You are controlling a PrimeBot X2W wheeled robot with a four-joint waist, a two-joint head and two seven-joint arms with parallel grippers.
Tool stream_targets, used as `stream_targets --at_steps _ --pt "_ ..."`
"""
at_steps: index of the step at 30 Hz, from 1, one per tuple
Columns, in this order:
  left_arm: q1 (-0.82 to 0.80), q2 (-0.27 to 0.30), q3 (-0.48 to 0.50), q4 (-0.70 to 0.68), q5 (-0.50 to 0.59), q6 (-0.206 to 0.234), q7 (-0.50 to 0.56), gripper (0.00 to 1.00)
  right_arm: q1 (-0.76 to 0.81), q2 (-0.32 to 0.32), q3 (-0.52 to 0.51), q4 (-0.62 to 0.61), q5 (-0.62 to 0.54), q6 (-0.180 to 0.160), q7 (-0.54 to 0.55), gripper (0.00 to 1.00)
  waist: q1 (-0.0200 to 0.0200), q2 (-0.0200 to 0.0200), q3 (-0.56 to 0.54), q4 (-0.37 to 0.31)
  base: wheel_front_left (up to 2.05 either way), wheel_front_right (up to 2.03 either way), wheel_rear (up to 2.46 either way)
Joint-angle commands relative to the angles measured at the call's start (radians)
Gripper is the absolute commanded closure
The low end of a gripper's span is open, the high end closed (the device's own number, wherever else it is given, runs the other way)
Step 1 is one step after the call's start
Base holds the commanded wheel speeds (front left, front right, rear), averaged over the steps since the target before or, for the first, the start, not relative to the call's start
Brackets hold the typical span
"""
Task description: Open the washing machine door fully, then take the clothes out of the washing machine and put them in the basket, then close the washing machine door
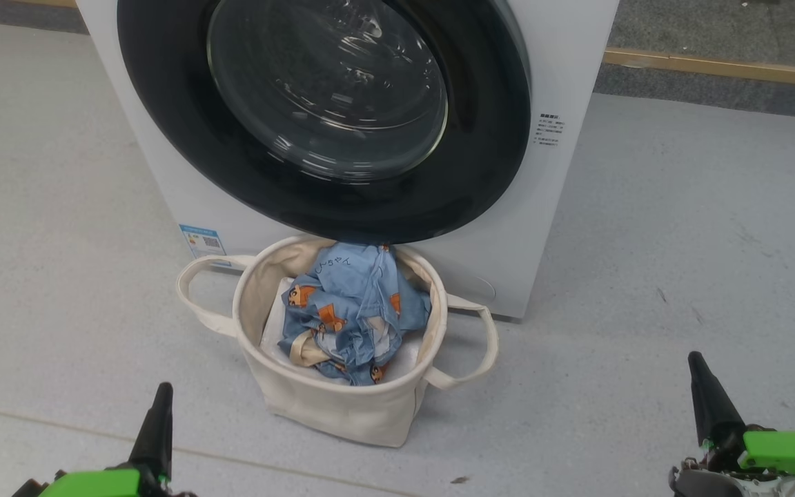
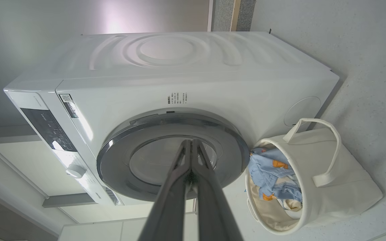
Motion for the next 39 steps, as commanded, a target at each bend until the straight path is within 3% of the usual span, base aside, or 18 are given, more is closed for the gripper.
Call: stream_targets --at_steps 1,39 --pt "-0.044 0.007 0.034 -0.036 -0.003 -0.007 0.008 1.0 -0.05 -0.01 0.019 -0.031 0.006 0.0 0.008 1.0 0.0 0.0 0.0 0.0 0.0 0.0 0.0" --pt "-0.044 0.007 0.034 -0.036 -0.003 -0.007 0.008 1.0 -0.05 -0.01 0.019 -0.031 0.006 0.0 0.008 1.0 0.0 0.0 0.0 0.0 0.0 0.0 0.0"
